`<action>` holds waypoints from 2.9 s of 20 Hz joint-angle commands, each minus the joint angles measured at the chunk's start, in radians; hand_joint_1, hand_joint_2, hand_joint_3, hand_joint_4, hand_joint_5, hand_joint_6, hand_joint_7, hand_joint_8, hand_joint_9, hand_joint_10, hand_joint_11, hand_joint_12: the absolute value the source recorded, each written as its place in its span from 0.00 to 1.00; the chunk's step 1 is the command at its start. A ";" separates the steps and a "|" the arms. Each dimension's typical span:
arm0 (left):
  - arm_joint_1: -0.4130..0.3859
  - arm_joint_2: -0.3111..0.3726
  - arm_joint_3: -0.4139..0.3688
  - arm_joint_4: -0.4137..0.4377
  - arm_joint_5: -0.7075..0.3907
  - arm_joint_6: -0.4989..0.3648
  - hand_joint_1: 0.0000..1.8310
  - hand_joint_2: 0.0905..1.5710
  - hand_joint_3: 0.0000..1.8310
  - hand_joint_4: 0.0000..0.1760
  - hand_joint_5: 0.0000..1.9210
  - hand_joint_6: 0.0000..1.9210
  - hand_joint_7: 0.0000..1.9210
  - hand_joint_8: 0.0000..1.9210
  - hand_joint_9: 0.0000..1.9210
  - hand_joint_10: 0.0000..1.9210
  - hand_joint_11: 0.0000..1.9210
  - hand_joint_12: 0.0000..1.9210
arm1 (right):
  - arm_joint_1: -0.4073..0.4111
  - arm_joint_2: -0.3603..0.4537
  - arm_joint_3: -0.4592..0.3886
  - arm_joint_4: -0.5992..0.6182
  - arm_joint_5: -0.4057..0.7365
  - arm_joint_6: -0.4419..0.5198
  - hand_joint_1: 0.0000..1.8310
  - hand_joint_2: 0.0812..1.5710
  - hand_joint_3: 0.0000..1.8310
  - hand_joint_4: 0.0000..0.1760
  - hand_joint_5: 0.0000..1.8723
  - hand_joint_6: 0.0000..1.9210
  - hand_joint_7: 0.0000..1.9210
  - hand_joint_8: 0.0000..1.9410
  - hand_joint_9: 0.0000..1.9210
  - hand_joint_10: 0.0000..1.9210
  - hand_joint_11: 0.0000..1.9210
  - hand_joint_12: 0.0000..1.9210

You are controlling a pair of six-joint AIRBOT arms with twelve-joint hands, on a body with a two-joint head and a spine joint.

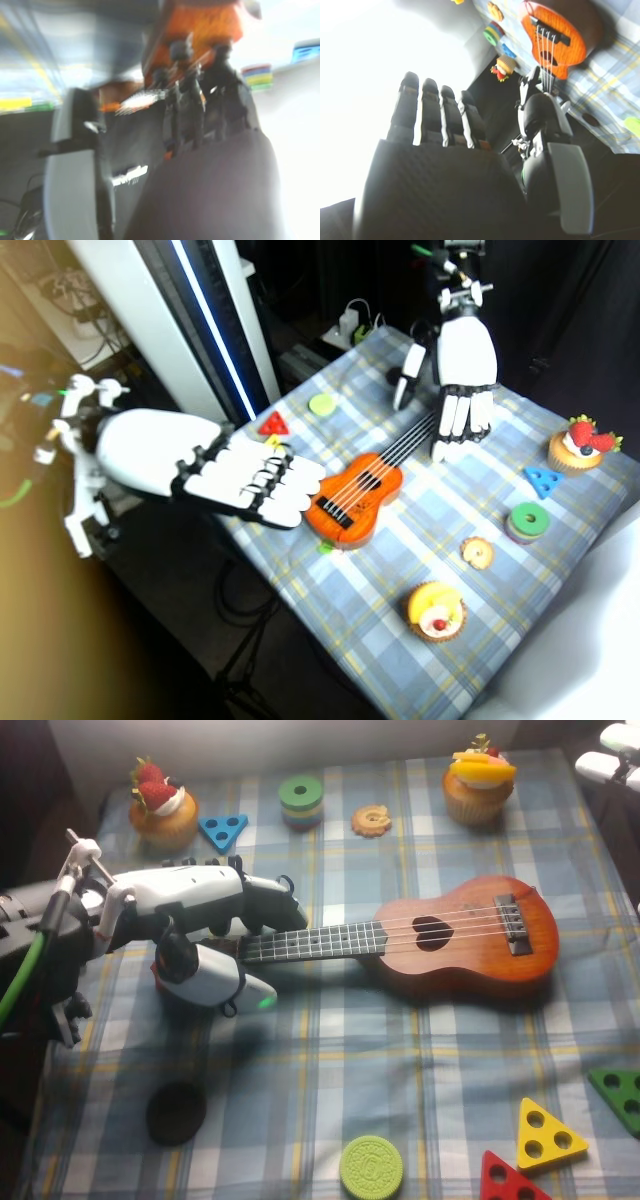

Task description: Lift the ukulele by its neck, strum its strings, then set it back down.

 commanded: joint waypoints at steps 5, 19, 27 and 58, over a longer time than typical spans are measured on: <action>0.025 -0.030 0.009 -0.163 -0.092 0.164 0.57 0.86 0.00 0.15 0.28 0.85 0.28 0.88 0.13 0.92 0.09 1.00 | 0.015 0.006 -0.003 0.002 0.132 -0.002 0.17 0.82 0.00 0.00 0.00 0.00 0.00 0.00 0.00 0.00 0.00 0.09; -0.049 0.022 -0.040 -0.156 -0.207 0.165 0.76 0.71 0.00 0.00 0.25 1.00 0.33 1.00 0.40 1.00 0.36 1.00 | 0.023 0.030 -0.012 -0.142 0.163 0.133 0.18 0.76 0.00 0.49 0.00 0.00 0.00 0.00 0.00 0.00 0.00 0.00; -0.065 0.058 -0.077 -0.141 -0.304 0.153 0.81 0.69 0.00 0.00 0.30 1.00 0.39 1.00 0.51 1.00 0.50 1.00 | 0.104 -0.025 0.017 -0.213 0.043 0.133 0.16 0.82 0.00 0.14 0.00 0.00 0.00 0.00 0.00 0.00 0.00 0.00; -0.094 0.106 -0.120 -0.059 -0.405 0.068 0.77 0.70 0.02 0.00 0.31 1.00 0.37 0.99 0.51 1.00 0.58 1.00 | 0.258 -0.089 0.035 -0.421 -0.217 0.194 0.17 0.88 0.00 0.17 0.28 0.03 0.00 0.00 0.00 0.00 0.00 0.00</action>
